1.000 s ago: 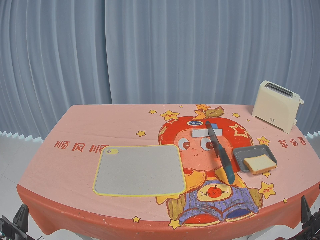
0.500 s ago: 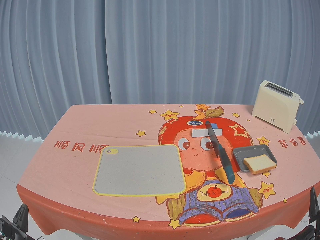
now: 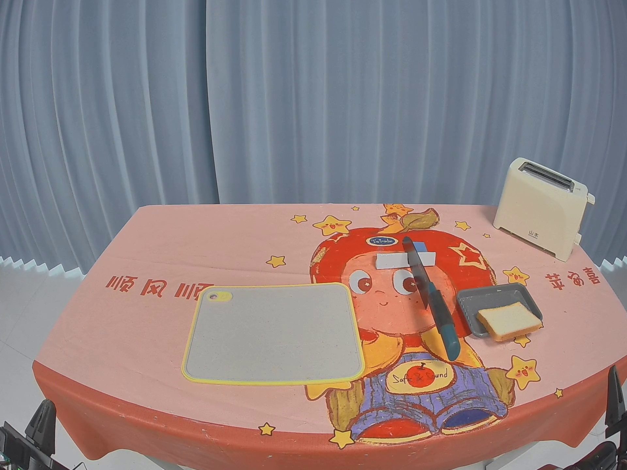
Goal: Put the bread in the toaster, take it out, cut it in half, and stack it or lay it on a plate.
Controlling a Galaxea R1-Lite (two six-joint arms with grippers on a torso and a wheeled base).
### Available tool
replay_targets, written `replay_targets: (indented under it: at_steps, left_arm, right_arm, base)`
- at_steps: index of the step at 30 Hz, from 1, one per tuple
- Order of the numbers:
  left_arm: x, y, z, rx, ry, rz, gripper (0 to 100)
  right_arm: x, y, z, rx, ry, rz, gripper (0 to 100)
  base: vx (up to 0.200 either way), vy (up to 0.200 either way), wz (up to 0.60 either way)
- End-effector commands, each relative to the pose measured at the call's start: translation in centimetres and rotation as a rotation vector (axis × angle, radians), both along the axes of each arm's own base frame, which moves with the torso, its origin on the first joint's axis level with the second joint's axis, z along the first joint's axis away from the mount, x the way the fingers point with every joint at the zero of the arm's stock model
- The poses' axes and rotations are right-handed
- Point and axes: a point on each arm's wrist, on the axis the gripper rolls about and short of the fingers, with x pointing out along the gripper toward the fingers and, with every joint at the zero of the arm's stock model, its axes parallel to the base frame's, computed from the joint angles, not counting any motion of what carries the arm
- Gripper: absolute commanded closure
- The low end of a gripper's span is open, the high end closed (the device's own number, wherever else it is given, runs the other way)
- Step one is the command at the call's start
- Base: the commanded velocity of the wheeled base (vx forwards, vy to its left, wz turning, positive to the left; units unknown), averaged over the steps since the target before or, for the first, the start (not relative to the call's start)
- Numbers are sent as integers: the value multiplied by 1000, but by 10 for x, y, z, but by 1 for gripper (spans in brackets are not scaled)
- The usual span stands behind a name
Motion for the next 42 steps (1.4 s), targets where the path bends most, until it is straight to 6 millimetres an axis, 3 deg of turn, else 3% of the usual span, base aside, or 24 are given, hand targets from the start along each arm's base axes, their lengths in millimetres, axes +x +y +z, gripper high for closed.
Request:
replay_targets:
  at_steps: [1, 15, 42]
  left_arm:
    - [0, 0, -5, 0, 1, 0, 100]
    - [0, 0, -5, 1, 1, 0, 100]
    - [0, 0, -5, 1, 1, 0, 100]
  right_arm:
    - [0, 0, -5, 2, -5, 3, 0]
    - [-1, 2, -3, 75, -27, 84, 0]
    - [-1, 5, -1, 526, 9, 315, 0]
  base:
    - [0, 0, 0]
    - [0, 0, 0]
    - [0, 0, 0]
